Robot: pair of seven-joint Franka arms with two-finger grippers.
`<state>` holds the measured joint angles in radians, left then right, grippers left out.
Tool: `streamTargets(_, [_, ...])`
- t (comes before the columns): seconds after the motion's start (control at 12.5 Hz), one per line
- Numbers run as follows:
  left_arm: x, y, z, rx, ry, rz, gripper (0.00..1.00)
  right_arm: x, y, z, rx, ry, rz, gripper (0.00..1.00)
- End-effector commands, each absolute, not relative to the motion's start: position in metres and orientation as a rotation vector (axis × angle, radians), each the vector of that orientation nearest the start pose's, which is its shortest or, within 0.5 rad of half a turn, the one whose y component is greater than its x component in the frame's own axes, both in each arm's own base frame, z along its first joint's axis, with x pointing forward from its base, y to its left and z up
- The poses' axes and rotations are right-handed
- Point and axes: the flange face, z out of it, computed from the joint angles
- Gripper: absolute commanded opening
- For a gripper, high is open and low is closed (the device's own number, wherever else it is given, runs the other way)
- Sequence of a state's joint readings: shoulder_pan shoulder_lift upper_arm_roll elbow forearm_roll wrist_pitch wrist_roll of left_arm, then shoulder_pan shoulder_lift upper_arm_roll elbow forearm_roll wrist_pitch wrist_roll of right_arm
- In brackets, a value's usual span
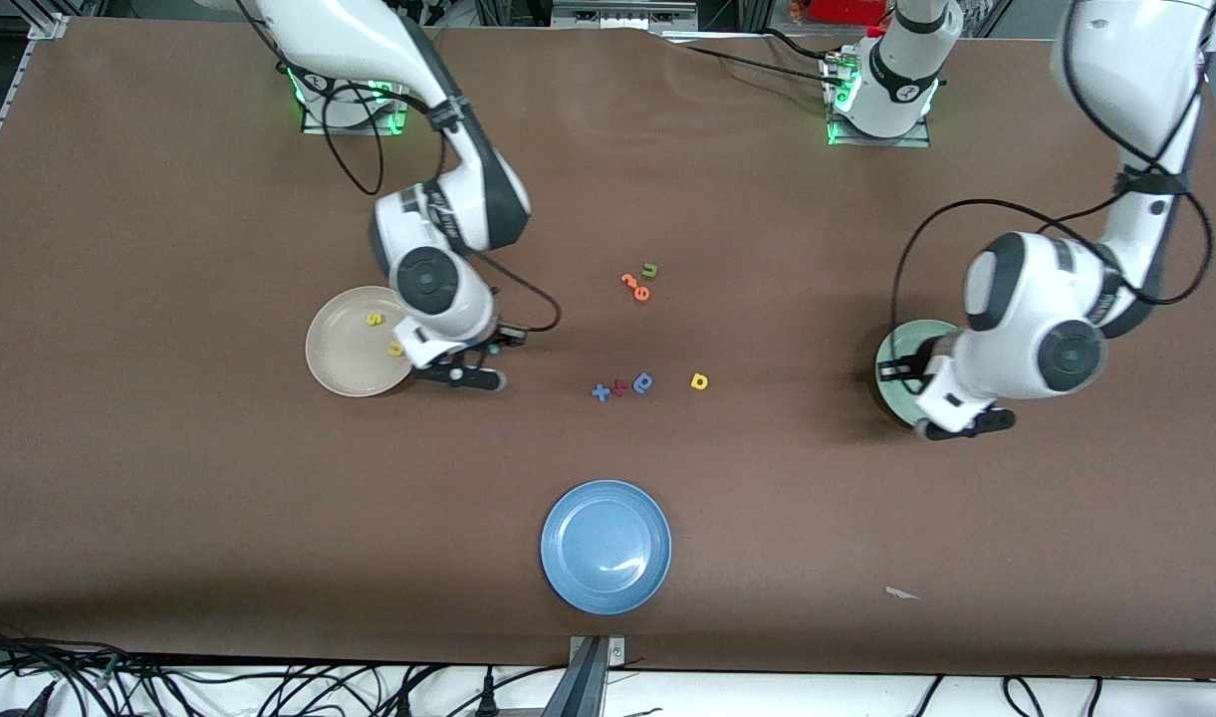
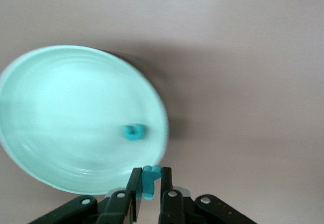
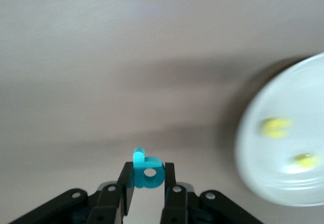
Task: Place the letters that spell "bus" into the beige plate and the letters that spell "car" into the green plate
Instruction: 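Drop the b on the beige plate while the left drops r on green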
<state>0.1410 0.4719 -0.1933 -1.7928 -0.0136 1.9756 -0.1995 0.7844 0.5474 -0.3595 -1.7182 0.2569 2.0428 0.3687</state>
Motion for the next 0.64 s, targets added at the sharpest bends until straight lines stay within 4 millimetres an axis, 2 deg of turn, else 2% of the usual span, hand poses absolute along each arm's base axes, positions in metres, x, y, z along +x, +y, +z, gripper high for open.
streamTargets(0.0, [0.61, 0.032, 0.248, -3.186, -0.146, 0.531, 0.0, 0.589, 0.222, 0.285, -3.16, -0.187, 0.355, 0.1])
streamTargets(0.08, [0.609, 0.045, 0.238, -3.196, -0.133, 0.546, 0.0, 0.589, 0.192, 0.281, -3.154, -0.247, 0.373, 0.1])
streamTargets(0.16, [0.609, 0.046, 0.232, -3.196, -0.135, 0.558, 0.06, 0.59, 0.163, 0.272, -3.161, -0.253, 0.402, 0.1])
streamTargets(0.24, [0.608, 0.049, 0.23, -3.198, -0.144, 0.563, 0.63, 0.59, 0.136, 0.256, -3.164, -0.224, 0.422, 0.11])
streamTargets(0.32, [0.608, 0.05, 0.231, -3.197, -0.156, 0.561, 0.99, 0.586, 0.118, 0.24, -3.171, -0.226, 0.406, 0.11])
streamTargets(0.48, [0.613, 0.041, 0.238, -3.205, -0.17, 0.542, 0.99, 0.575, 0.106, 0.218, -3.19, -0.221, 0.361, 0.12])
streamTargets(0.56, [0.614, 0.031, 0.243, -3.198, -0.21, 0.535, 1.0, 0.574, 0.103, 0.21, -3.199, -0.216, 0.368, 0.21])
